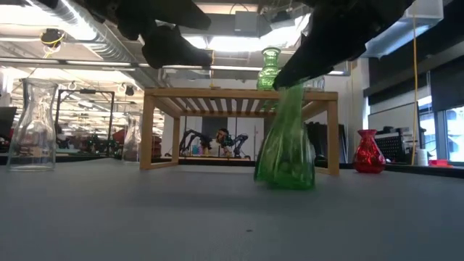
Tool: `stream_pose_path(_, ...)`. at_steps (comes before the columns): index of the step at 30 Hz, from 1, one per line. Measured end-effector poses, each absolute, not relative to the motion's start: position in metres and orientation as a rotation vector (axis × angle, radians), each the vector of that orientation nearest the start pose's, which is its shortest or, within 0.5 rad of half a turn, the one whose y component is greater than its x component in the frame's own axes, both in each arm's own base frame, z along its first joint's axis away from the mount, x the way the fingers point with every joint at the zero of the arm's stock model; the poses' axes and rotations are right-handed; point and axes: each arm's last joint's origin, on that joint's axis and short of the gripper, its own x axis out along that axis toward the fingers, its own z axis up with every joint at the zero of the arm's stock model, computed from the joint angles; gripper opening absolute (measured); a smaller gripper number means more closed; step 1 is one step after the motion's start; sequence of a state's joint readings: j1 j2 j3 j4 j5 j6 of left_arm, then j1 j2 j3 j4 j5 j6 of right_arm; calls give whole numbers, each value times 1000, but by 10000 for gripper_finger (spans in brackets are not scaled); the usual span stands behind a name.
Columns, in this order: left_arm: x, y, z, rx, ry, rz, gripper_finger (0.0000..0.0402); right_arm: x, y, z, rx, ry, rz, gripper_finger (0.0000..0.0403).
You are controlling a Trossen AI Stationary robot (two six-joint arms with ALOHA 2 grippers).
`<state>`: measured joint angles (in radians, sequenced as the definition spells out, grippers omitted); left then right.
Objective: Sort vases onto shelf
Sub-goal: Put the green vase on the shelf aligned with the other green vase
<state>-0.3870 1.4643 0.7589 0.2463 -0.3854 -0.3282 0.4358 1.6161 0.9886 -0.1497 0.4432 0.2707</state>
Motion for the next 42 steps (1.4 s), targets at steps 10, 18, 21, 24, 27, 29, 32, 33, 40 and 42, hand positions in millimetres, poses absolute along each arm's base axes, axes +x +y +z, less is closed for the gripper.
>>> stream_pose_path(10, 300, -116, 187, -169, 390, 82, 346, 301, 132, 220, -78, 726, -27, 295)
stream_pose_path(18, 334, -118, 174, -137, 388, 173, 346, 253, 150, 268, -127, 698, -3, 316)
stream_pose_path(21, 343, -113, 165, -148, 394, 256, 346, 232, 158, 268, -175, 638, -72, 316)
stream_pose_path(24, 351, -107, 159, -188, 399, 279, 346, 218, 165, 258, -214, 620, -116, 316)
stream_pose_path(27, 360, -108, 154, -193, 399, 268, 346, 210, 170, 247, -224, 620, -130, 317)
stream_pose_path(29, 366, -111, 155, -187, 377, 247, 346, 206, 170, 241, -202, 628, -137, 317)
stream_pose_path(32, 374, -115, 156, -170, 357, 236, 346, 205, 168, 235, -180, 640, -154, 317)
stream_pose_path(33, 377, -114, 155, -161, 357, 238, 346, 205, 167, 235, -174, 639, -159, 317)
stream_pose_path(40, 387, -111, 159, -165, 345, 232, 342, 205, 167, 233, -161, 638, -167, 317)
stream_pose_path(42, 387, -111, 158, -164, 351, 227, 330, 205, 167, 233, -156, 637, -166, 317)
